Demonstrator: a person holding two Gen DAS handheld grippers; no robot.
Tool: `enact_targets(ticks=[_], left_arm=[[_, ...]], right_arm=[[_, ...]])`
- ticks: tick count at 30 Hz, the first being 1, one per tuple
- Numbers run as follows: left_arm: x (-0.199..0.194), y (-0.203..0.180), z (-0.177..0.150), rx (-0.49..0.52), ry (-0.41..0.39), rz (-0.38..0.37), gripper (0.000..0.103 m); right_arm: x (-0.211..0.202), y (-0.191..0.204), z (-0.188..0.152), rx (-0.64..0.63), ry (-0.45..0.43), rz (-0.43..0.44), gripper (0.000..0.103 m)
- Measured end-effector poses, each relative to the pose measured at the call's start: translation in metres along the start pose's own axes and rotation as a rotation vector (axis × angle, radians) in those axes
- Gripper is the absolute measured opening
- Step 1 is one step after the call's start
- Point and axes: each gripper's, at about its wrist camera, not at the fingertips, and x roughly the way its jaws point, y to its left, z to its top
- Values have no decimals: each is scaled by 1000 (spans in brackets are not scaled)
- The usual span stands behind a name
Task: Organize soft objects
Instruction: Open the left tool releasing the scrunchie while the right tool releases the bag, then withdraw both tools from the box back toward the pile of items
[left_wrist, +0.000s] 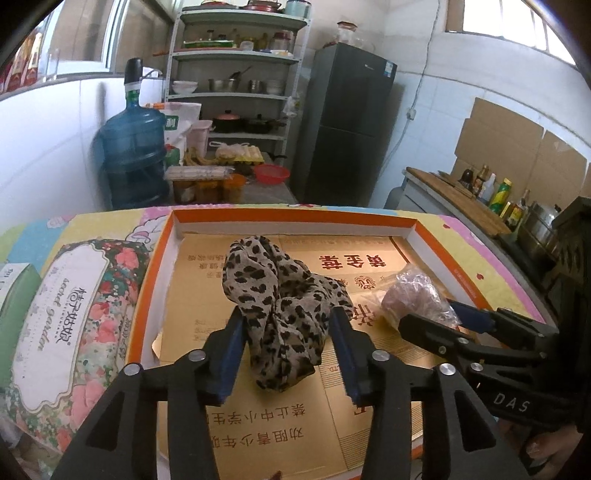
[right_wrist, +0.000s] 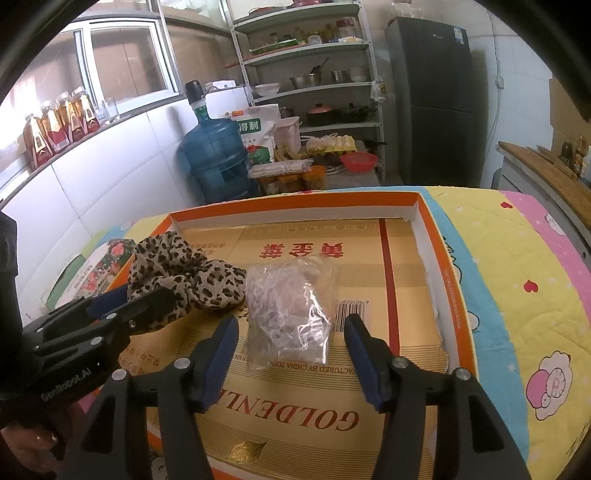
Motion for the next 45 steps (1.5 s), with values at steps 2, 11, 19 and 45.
enact_targets(ticks=[2,11,19,45], left_arm=[[-3,0,0,2,-8,8,52],[-18,1,-1,3,-37,43,53],[-42,7,-3,-12,-73,52,53],[-110,19,-10,3,-161,31,53]], right_arm=[[-1,0,0,0,-4,3,59],[-9,0,0,-1,-39,8,60],[-20,0,-2,2,-87,11,60],[-76,44,-13,-64,-200,-56,60]])
